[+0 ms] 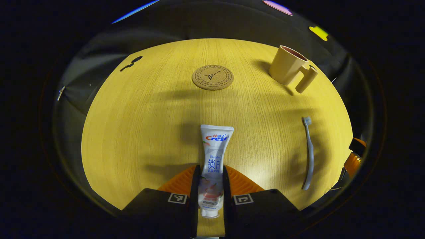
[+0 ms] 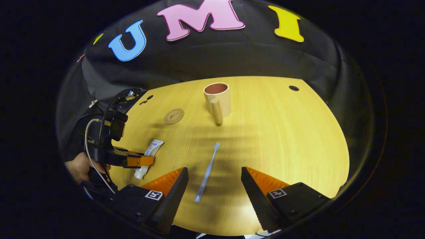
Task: Put the toothbrush and toothpaste on the desktop into the cup, then pick up the cup and place it on the coaster on the desktop.
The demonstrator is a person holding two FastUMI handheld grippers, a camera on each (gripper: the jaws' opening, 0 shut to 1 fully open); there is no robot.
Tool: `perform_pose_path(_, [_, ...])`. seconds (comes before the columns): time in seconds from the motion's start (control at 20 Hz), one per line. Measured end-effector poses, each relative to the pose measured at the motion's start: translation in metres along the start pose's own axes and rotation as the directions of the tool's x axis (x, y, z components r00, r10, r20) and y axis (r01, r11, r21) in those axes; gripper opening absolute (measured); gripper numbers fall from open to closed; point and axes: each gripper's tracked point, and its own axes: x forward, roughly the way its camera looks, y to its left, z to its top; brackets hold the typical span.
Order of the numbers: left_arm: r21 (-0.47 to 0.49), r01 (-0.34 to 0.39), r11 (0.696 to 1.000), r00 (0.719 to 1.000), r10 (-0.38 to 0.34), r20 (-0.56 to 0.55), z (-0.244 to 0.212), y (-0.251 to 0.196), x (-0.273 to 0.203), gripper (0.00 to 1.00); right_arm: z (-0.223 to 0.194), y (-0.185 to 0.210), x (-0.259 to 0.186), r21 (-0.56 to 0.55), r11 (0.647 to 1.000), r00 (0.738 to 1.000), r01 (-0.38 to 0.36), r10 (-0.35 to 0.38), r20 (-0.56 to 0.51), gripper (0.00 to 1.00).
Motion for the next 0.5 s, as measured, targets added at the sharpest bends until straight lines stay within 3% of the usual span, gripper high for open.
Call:
perform_pose_path(0.15, [0.001,0.019,1.000,1.000,-0.019,0.022,0.002,0.001,0.000,0.35,-0.010,0.001,0.021,-0.009,1.000,0.997,0.027,-0.028,-0.069,0.98])
perform_pose_path(0.2, [0.000,0.029,1.000,0.999,-0.029,0.028,0.001,0.001,-0.001,0.30,-0.013,0.001,0.027,-0.007,0.999,0.995,0.042,-0.042,-0.088,0.98])
perform_pose_path(0.5, [-0.022,0.060,0.998,0.995,-0.059,0.075,0.001,0.006,-0.016,0.30,-0.034,0.001,0.064,-0.001,0.994,0.975,0.109,-0.107,-0.196,0.95])
